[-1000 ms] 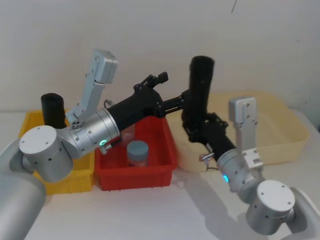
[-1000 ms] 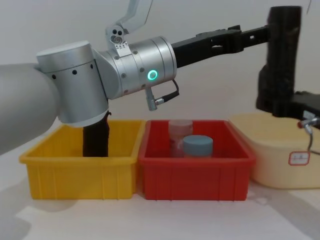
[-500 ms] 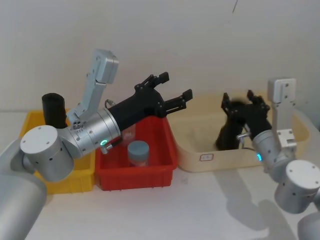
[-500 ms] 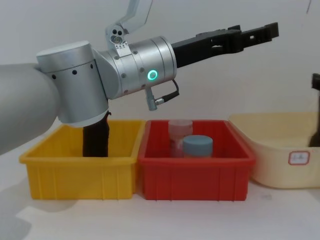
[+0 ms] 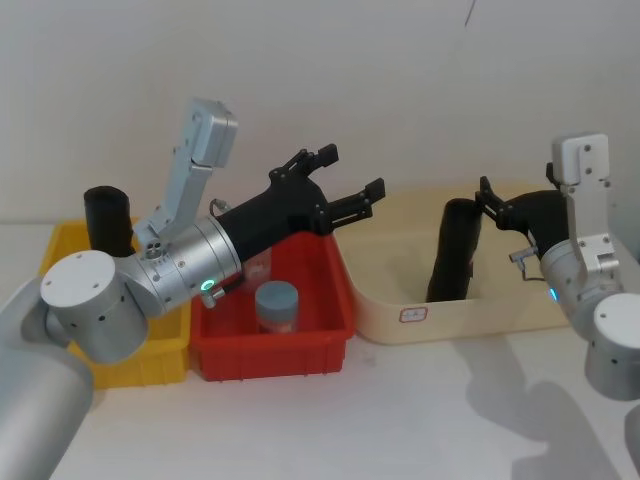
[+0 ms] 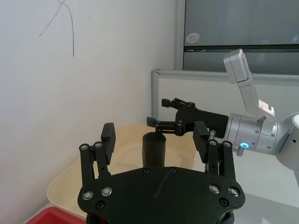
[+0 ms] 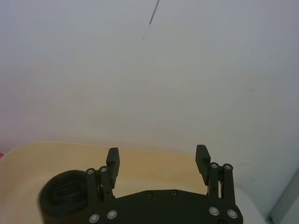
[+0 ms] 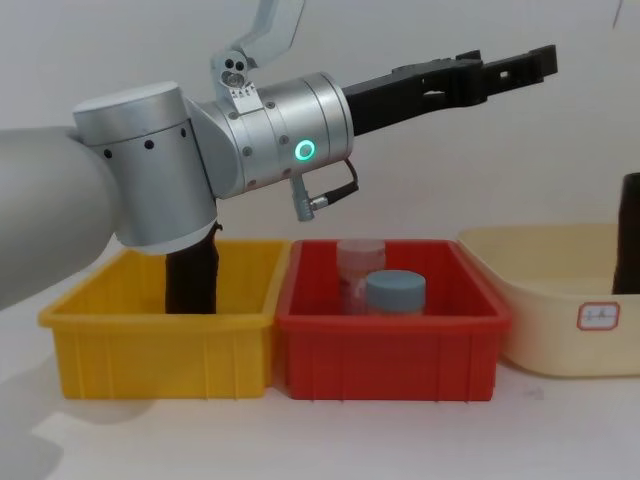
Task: Pick up the garbage bag with the one hand and transfer it to the other hand.
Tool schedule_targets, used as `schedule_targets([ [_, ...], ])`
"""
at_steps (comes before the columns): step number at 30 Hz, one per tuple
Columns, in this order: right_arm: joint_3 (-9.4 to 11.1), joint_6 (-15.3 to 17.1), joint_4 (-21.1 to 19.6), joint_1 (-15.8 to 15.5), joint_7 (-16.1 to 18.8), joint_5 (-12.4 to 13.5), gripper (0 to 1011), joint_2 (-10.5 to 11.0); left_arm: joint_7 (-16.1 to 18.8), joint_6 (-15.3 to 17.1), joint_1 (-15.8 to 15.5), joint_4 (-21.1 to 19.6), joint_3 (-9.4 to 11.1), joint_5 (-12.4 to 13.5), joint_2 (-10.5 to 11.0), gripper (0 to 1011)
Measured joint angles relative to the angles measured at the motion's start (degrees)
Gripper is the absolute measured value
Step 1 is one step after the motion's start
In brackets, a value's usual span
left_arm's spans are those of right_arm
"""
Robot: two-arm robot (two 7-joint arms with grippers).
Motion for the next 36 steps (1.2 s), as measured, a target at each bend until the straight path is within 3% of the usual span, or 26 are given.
schedule_targets([
  [9,-1.2,0.1,-0.4,0.6,-0.2,-3.3,1000,1.7,0.0,0.0,0.0,0.0,0.0,0.0,0.0,1001],
  [15,-1.6,-0.1,-1.8,0.0,1.3,-3.5,1000,2.0,1.1,-0.1,0.8,-1.4,-0.1,0.1,0.6,1001],
  [26,-1.6,-0.5,-5.5,-1.7,4.9,-1.5,1000,1.5,6.7,-0.5,5.3,-8.8,-1.6,1.2,3.7,1001],
  [36,-1.6,0.0,-9.0,-3.3,8.7,1.2,1000,0.7,14.0,-0.8,12.6,-18.6,-4.5,2.7,7.9,1001],
])
